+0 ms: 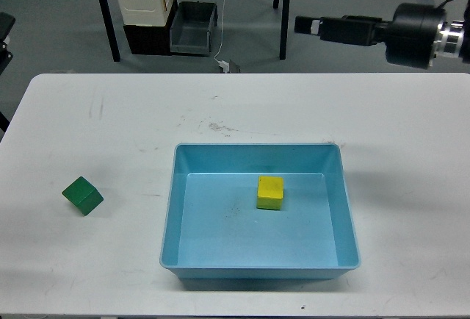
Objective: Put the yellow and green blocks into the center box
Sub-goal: 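Reach the left gripper down to the green cube, then close the left gripper on the green cube and lift it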
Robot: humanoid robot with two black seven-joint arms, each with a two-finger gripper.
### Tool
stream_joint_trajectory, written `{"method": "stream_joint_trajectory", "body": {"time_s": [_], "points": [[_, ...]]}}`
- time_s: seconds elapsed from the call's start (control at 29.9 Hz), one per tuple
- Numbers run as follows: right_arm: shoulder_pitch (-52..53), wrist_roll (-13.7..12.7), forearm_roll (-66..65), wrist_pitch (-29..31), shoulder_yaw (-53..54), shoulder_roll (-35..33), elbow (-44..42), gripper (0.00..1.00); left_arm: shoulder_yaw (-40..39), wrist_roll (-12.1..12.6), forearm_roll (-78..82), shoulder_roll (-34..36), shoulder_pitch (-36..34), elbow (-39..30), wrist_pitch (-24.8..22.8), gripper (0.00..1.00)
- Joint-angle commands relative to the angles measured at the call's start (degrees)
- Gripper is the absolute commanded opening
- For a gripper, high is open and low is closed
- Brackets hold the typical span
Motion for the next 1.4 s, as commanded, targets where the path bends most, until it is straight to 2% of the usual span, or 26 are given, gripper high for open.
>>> {"method": "stream_joint_trajectory", "body": {"time_s": [0.0,0.13,0.37,0.54,0.7,0.8,1.04,1.37], "points": [[-9.54,0.01,5.78,-5.31,6.33,-2.31,-0.65,0.97,0.49,-0.04,12.78,0.59,-1.85,-0.03,-3.57,1.00],[-16.67,0.01,8.15,-9.98,7.57,-4.51,-1.00,0.98,1.89,-0.04,21.74,5.41,-3.69,-0.56,-10.67,1.00],[-23.18,0.01,27.83,-8.76,7.74,-6.89,-5.21,0.98,12.68,-0.04,40.02,12.71,-8.44,-2.84,-10.67,1.00],[-25.12,0.01,30.31,-7.53,7.74,-6.89,-8.73,0.98,24.19,-0.04,49.61,16.85,-13.80,-4.07,-10.67,1.00],[-26.79,0.01,30.40,-7.61,7.83,-6.80,-8.65,0.98,36.24,-0.04,62.17,16.59,-19.07,-3.46,-10.67,1.00],[-27.05,0.01,30.31,-7.61,7.83,-6.80,-8.65,0.98,40.91,-0.04,68.07,15.53,-21.01,-2.23,-10.67,1.00],[-27.14,0.01,30.31,-7.88,7.83,-6.80,-8.65,0.98,43.02,-0.04,71.59,12.20,-21.72,3.57,-10.67,1.00],[-27.85,0.01,30.31,-8.14,8.18,-6.71,-8.74,0.98,46.36,-0.04,72.06,10.26,-21.98,7.35,-10.67,1.00]]}}
